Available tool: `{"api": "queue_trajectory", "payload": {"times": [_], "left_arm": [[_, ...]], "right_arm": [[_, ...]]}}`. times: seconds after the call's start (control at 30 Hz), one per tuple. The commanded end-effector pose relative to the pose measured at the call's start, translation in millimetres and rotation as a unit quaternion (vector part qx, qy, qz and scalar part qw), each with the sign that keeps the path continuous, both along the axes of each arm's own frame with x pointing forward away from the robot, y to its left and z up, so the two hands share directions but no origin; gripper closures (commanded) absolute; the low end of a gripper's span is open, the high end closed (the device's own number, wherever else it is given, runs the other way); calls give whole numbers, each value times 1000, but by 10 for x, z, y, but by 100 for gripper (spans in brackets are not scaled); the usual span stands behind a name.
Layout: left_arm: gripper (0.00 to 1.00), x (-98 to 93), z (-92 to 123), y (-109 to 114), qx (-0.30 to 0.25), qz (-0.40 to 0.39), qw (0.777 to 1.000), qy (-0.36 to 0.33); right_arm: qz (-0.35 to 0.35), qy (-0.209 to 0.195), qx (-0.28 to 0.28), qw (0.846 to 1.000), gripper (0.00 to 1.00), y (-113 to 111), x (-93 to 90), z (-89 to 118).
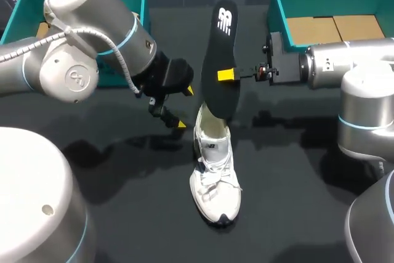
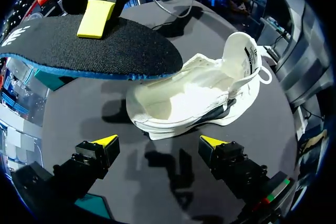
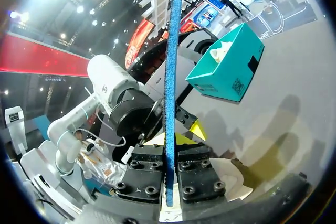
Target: Take the shoe out of the shoebox, open the shoe tongue, remove and reinsert the insole, then place the shoe into the shoebox
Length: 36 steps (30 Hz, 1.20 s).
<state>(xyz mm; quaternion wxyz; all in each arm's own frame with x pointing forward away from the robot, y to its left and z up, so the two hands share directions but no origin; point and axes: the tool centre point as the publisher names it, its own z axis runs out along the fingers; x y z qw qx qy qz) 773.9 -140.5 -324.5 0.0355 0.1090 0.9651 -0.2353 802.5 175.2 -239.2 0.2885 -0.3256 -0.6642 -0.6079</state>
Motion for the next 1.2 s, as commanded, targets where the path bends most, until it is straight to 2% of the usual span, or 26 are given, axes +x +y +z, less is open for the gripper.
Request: {"api": "queue_trajectory", "payload": {"times": [0.03, 0.3, 0.67, 1.2], "left_arm": [[0, -60, -114, -6, -20, -11, 1000, -1], [0, -161, -214, -17, -18, -3, 1000, -12], [0, -200, -272, 20, -21, 35, 999, -11], [0, -210, -321, -12, -31, 49, 998, -9]], "right_arm": [[0, -14, 12, 1000, 100, 54, -7, -45], [6, -52, 27, 998, 100, 167, -32, -75], [15, -66, 27, 997, 100, 258, -29, -133], [11, -82, 34, 996, 100, 220, -20, -213]]}}
